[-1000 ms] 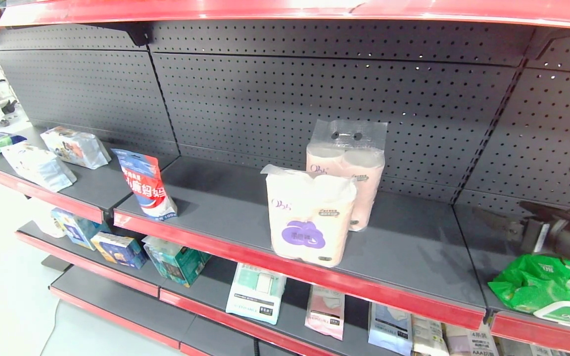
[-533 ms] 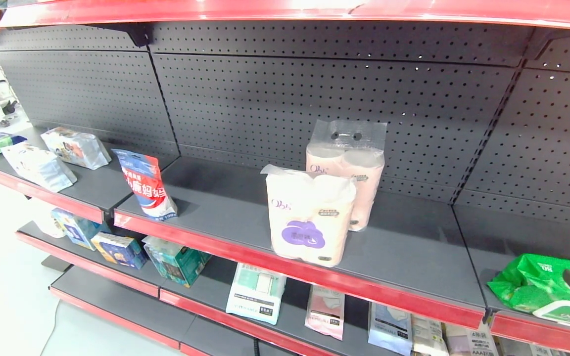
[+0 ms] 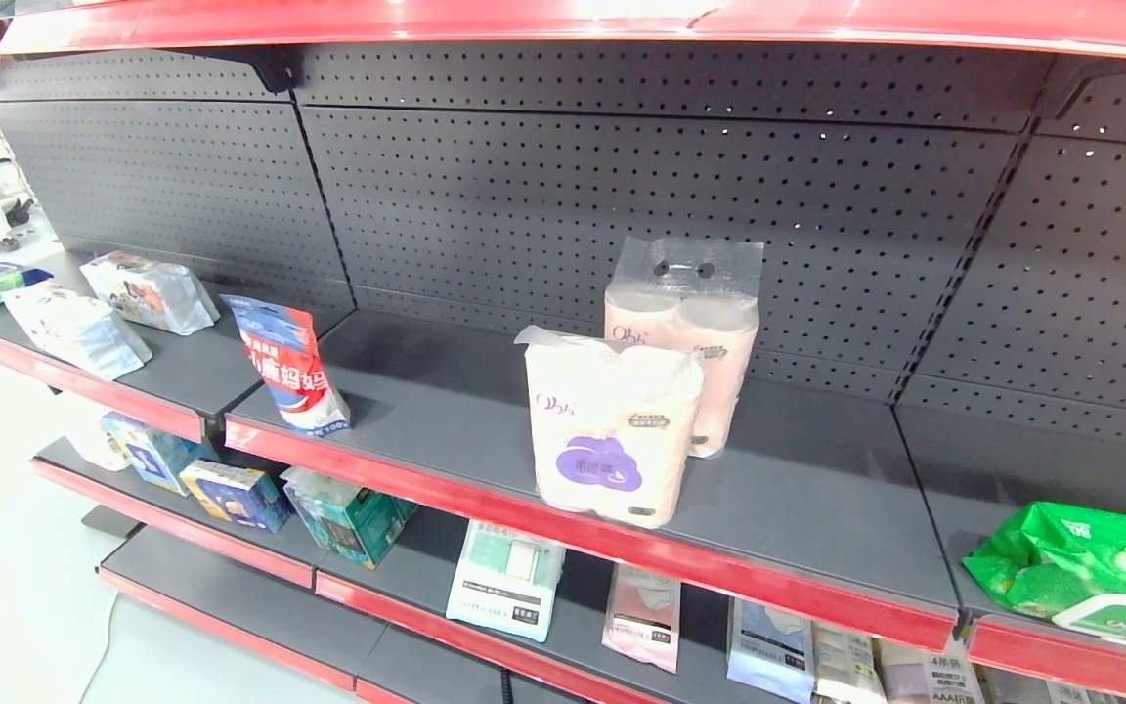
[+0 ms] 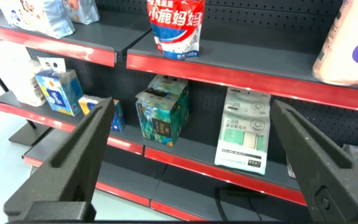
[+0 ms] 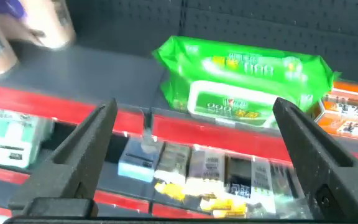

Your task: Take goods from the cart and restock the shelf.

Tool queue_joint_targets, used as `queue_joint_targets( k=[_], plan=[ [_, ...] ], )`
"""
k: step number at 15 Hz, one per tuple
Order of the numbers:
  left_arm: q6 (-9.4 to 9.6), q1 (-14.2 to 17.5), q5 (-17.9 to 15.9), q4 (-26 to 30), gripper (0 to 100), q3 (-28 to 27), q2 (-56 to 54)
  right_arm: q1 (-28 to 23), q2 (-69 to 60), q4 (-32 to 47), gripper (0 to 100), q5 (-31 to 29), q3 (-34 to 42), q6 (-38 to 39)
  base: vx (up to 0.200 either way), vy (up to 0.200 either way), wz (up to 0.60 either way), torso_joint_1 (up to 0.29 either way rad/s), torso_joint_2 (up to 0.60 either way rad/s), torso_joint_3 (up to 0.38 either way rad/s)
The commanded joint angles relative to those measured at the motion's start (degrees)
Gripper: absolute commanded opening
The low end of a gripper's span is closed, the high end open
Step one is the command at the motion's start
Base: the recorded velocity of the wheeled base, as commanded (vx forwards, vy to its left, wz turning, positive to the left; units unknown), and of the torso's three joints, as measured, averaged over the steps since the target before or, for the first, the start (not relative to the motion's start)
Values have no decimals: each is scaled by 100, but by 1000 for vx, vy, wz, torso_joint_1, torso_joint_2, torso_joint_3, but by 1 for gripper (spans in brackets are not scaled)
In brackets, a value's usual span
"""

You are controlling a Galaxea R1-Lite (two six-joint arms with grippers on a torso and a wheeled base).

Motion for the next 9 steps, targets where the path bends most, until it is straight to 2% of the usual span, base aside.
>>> queue_joint_targets(
  k=[1,2,3,6,8,9],
  plan=[
    [-1,0,1,-3,100,0,5,7,-153,-6,100,391,59,-57,0,0,0,0,0,0],
    [-1,0,1,-3,100,0,5,7,-118,91,100,778,24,-22,0,0,0,0,0,0],
    [-1,0,1,-3,100,0,5,42,-101,153,100,884,-11,-22,0,0,0,0,0,0],
    [-1,0,1,-3,100,0,5,218,-74,188,100,901,-20,22,0,0,0,0,0,0],
    [-1,0,1,-3,100,0,5,262,-145,82,100,787,33,-30,0,0,0,0,0,0],
    [-1,0,1,-3,100,0,5,253,-145,-23,100,163,68,66,0,0,0,0,0,0]
  ],
)
